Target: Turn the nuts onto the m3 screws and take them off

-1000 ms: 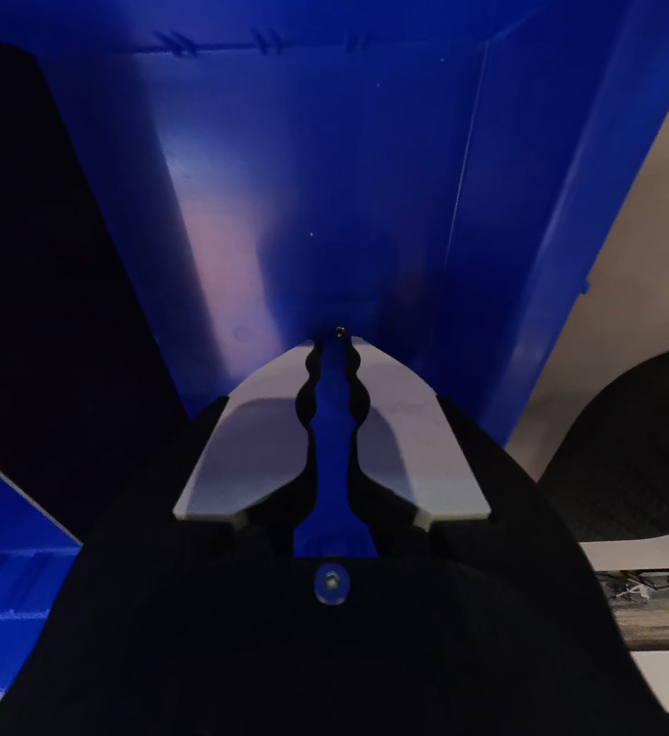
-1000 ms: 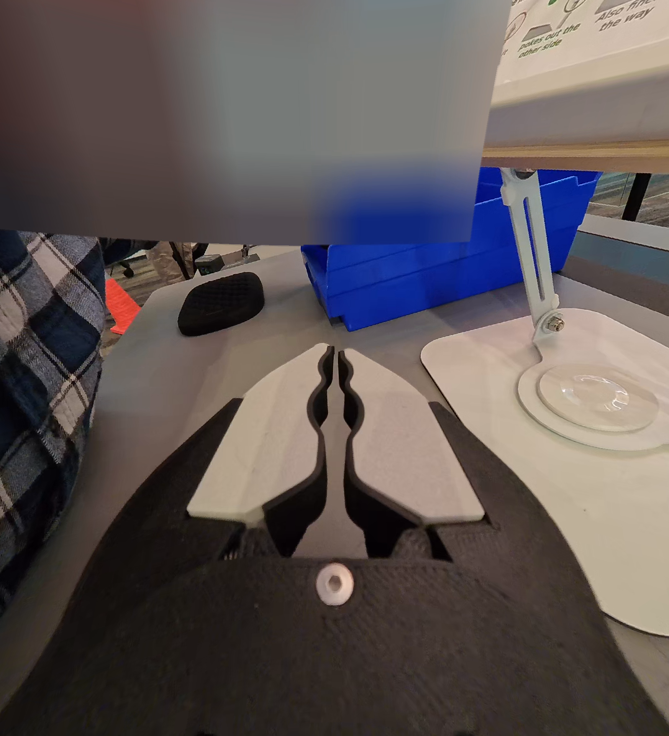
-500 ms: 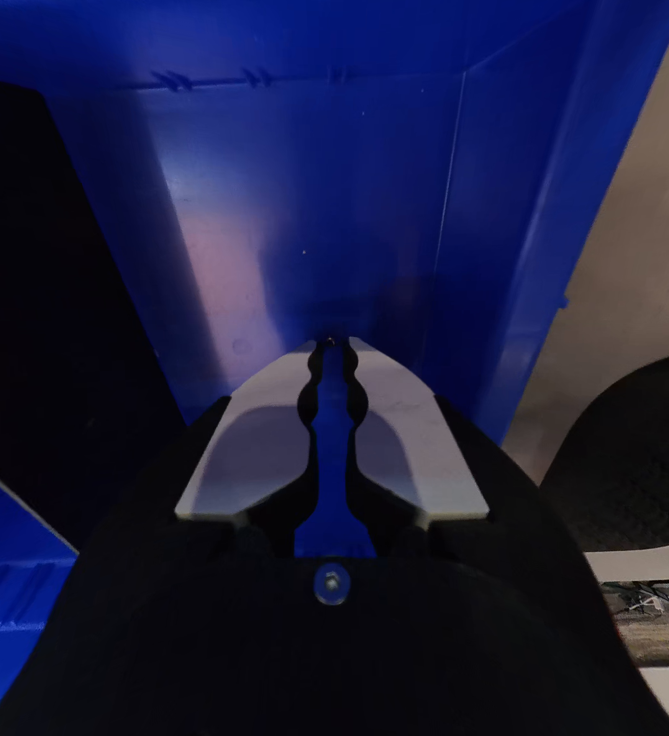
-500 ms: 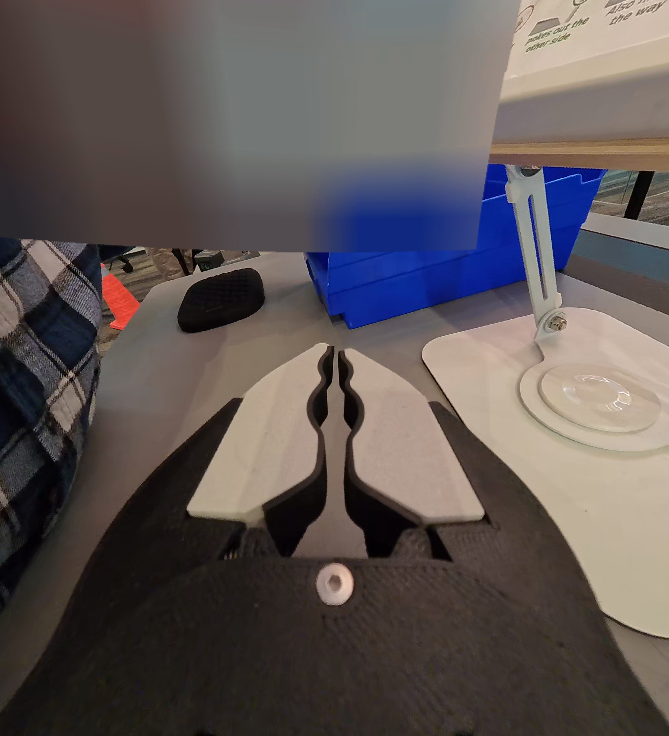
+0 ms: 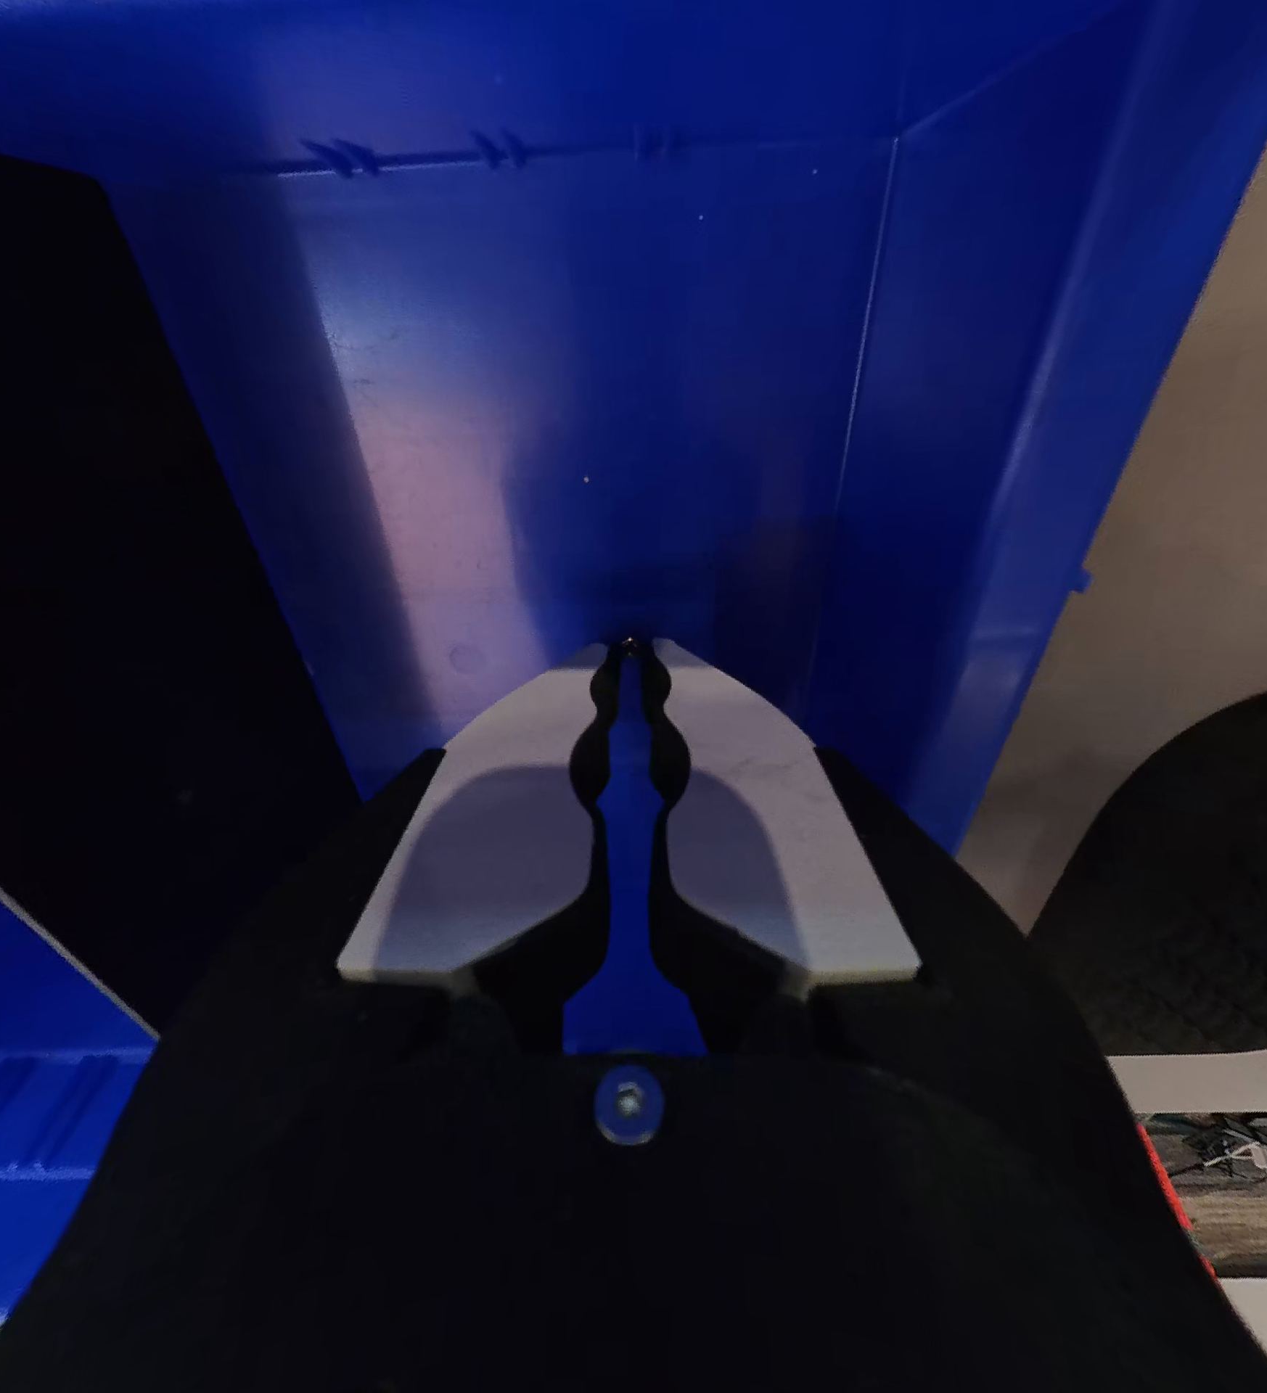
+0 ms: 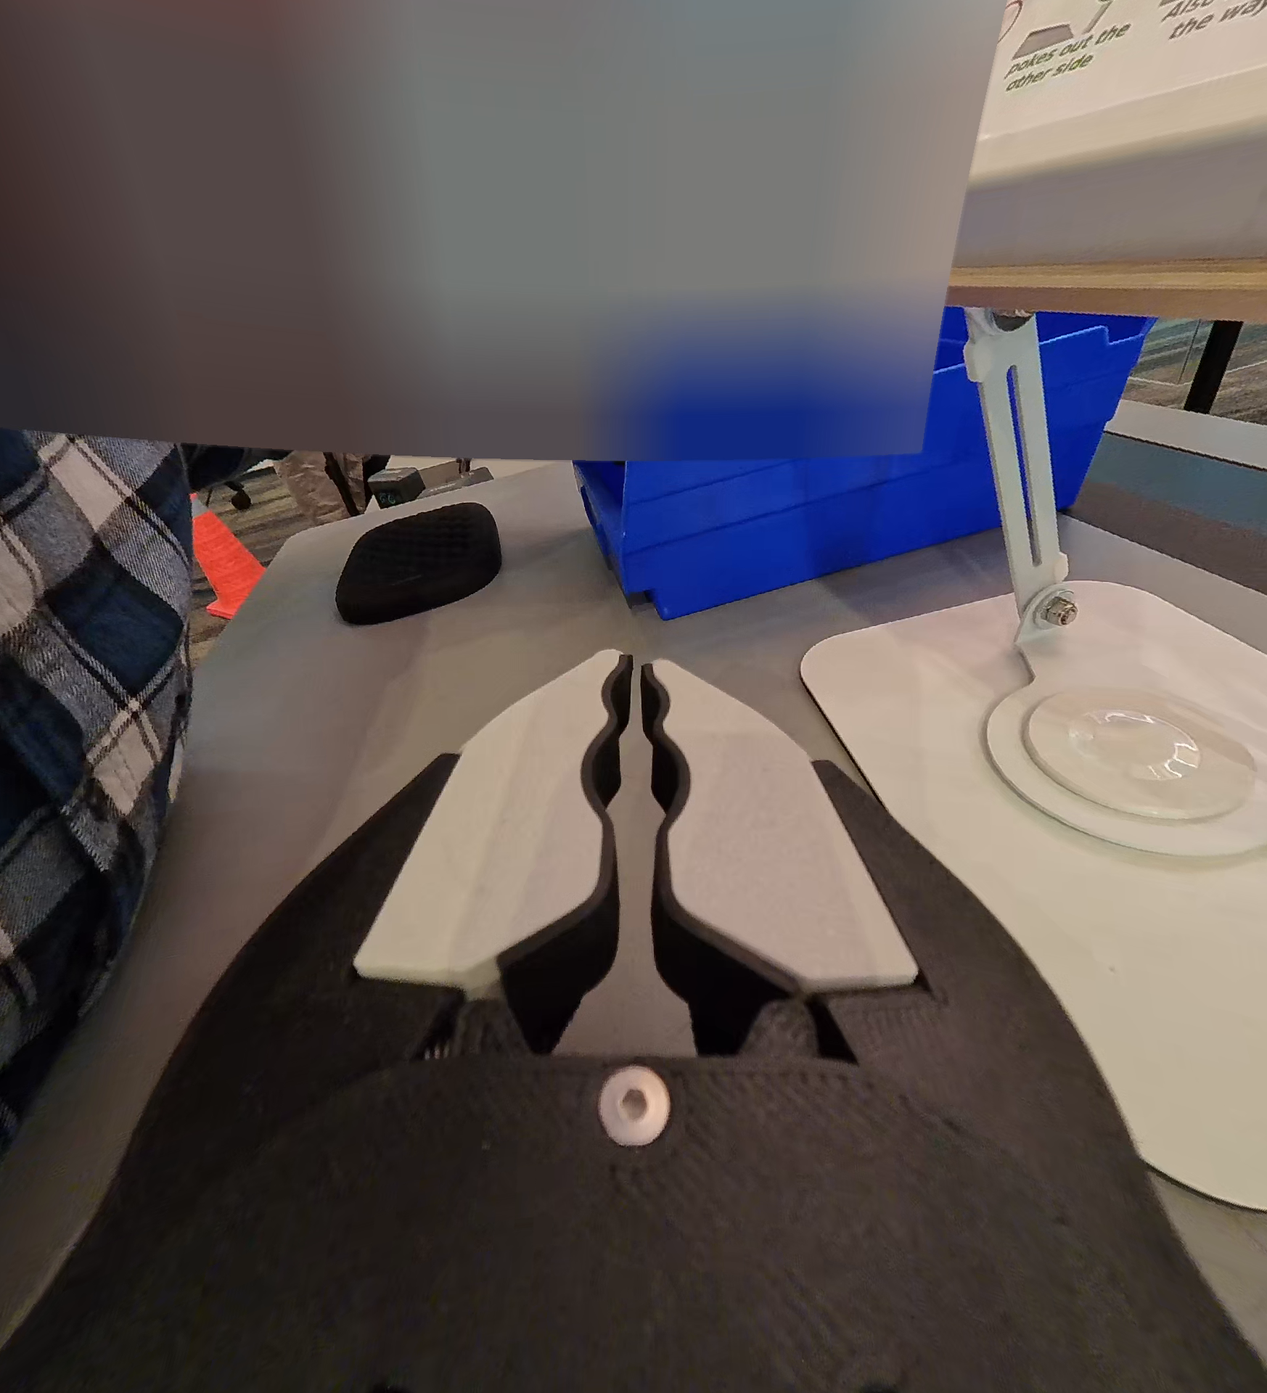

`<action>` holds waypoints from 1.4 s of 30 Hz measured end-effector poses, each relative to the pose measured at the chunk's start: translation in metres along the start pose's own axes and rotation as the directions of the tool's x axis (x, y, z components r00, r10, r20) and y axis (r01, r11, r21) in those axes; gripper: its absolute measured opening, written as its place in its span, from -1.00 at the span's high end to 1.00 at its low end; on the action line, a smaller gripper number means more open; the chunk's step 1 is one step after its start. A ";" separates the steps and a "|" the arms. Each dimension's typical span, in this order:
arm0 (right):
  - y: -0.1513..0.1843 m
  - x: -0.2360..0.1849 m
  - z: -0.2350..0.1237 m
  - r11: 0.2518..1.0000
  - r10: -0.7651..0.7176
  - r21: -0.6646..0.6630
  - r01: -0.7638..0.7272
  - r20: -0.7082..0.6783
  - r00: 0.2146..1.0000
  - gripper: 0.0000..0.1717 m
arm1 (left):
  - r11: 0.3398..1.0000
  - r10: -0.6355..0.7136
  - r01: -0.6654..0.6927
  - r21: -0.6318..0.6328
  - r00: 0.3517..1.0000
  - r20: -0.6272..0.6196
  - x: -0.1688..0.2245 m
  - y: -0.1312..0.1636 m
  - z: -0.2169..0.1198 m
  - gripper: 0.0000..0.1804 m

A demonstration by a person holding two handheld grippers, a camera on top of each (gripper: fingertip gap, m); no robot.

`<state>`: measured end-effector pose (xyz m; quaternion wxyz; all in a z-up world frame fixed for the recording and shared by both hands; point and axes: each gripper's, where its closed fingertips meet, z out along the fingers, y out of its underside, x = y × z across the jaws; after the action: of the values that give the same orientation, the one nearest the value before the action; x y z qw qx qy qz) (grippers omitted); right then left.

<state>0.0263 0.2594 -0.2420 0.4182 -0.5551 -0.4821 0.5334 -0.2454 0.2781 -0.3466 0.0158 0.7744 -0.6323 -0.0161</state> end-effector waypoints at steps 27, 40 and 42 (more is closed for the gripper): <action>0.000 0.000 0.001 1.000 -0.012 -0.001 0.012 0.006 1.000 0.98 | 0.995 -0.033 0.022 0.100 0.994 0.107 0.021 -0.013 -0.091 0.95; -0.002 0.002 0.001 1.000 -0.025 0.009 0.025 -0.010 1.000 0.99 | 0.943 0.061 -0.080 0.322 0.996 0.067 0.118 -0.148 -0.103 0.95; -0.004 0.004 -0.001 1.000 -0.014 0.024 0.014 -0.017 1.000 1.00 | 0.931 0.059 -0.069 0.359 0.997 0.039 0.127 -0.176 -0.089 0.95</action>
<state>0.0268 0.2638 -0.2391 0.4327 -0.5511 -0.4761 0.5315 -0.0442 0.1894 -0.2666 -0.1344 0.7428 -0.6497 0.0899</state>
